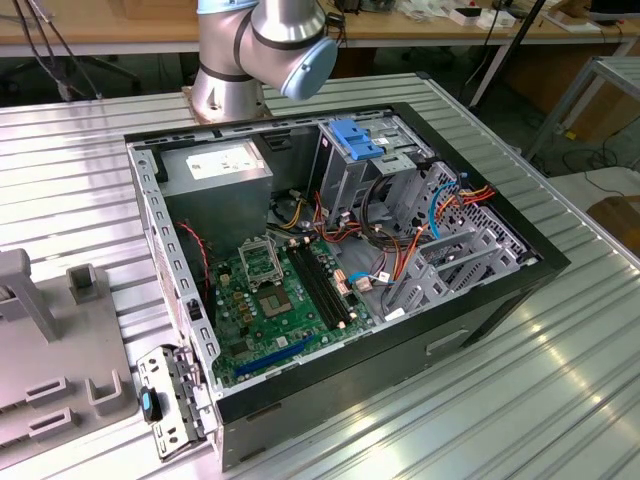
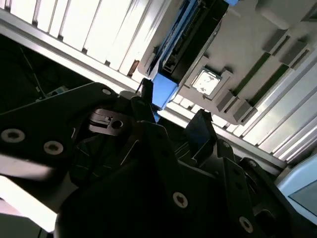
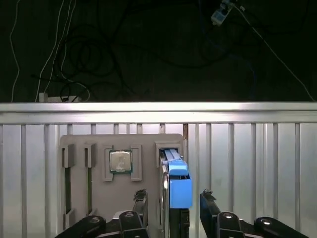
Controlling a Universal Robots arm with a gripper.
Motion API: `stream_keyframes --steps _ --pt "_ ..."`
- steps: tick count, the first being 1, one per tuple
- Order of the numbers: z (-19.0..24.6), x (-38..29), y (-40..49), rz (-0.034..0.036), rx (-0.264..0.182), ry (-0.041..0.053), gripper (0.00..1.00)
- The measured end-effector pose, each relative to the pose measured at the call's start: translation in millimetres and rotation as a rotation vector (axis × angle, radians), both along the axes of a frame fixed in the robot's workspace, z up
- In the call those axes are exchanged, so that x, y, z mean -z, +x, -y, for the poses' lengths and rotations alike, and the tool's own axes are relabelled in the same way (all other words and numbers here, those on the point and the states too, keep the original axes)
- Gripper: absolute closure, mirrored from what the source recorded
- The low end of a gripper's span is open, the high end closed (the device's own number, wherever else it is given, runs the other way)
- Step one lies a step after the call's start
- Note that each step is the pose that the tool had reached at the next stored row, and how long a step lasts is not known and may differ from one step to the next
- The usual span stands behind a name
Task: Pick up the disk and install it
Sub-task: 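Pick up the disk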
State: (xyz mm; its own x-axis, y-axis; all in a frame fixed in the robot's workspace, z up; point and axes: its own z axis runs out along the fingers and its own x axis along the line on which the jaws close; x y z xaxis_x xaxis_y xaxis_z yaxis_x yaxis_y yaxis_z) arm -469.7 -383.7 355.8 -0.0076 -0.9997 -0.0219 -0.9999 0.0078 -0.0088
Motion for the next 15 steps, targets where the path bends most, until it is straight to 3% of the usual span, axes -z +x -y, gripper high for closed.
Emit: stream_keyframes --steps 1,2,5,8,11,15 --pt "0.0 13.2 0.0 0.0000 0.000 0.0007 0.45" --pt "0.0 16.8 0.0 -0.0001 0.000 0.0006 0.45" --pt "-0.6 43.2 -1.0 0.0008 0.000 0.0011 0.45" --pt "-0.7 43.2 -1.0 0.0008 0.000 0.0011 0.45" --pt "-6.0 43.4 -1.1 0.0010 0.000 0.0011 0.45" --pt "-6.1 43.9 -5.0 0.0007 0.000 0.0009 0.45"
